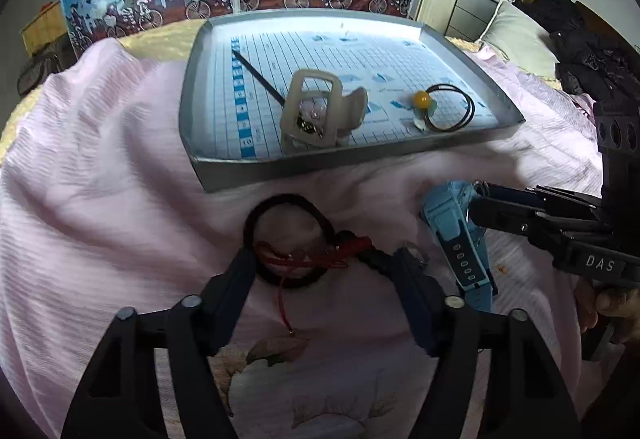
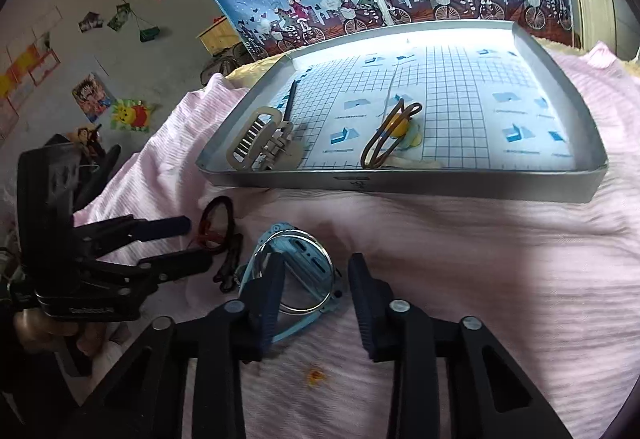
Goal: Organize jewelry
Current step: 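Grasp the black-and-red cord with the left tool while the right tool grasps a small silver ring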
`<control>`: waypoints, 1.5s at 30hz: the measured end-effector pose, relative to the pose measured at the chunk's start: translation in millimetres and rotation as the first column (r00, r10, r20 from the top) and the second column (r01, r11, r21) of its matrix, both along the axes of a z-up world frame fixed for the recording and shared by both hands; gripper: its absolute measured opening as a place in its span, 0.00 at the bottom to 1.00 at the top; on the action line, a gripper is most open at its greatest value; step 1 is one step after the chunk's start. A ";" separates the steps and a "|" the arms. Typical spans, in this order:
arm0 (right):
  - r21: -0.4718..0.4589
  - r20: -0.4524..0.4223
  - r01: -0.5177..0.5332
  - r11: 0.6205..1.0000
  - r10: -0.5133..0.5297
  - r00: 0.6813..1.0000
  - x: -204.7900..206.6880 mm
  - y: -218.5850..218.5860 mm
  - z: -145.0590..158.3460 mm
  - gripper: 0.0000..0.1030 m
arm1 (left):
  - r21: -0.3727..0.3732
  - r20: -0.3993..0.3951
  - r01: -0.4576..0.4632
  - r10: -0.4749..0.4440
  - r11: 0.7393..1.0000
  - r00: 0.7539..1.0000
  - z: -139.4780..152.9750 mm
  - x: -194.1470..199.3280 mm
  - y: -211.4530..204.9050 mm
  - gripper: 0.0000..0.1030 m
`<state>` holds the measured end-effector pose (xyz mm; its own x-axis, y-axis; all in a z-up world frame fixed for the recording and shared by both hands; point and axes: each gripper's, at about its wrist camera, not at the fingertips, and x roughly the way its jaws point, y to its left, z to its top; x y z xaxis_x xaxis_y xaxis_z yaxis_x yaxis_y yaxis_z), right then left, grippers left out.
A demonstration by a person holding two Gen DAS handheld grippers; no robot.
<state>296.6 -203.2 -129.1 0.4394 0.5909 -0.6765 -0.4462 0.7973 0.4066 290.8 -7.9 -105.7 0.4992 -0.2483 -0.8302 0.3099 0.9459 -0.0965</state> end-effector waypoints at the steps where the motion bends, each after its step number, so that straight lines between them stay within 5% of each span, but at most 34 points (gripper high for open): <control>1: -0.001 -0.003 0.001 1.000 -0.001 1.000 -0.2 0.1 0.4 0.26 | 0.000 -0.003 0.004 -0.004 1.000 1.000 -0.3 -0.7 0.5 0.57; 19: 0.005 -0.012 0.036 0.999 -0.036 0.999 -3.0 -4.6 8.8 0.08 | 0.005 -0.024 0.009 -0.009 1.000 1.000 -5.5 -4.8 -2.3 0.06; 37: 0.012 0.117 0.039 0.999 -0.040 0.992 -19.9 -1.7 40.1 0.03 | -0.259 0.071 -0.071 0.093 0.963 0.993 56.8 -21.9 34.1 0.02; 45: 0.022 0.125 0.050 0.999 -0.052 0.991 -20.5 -5.0 41.8 0.03 | -0.289 0.049 -0.107 0.126 0.951 0.991 63.4 -22.4 46.5 0.02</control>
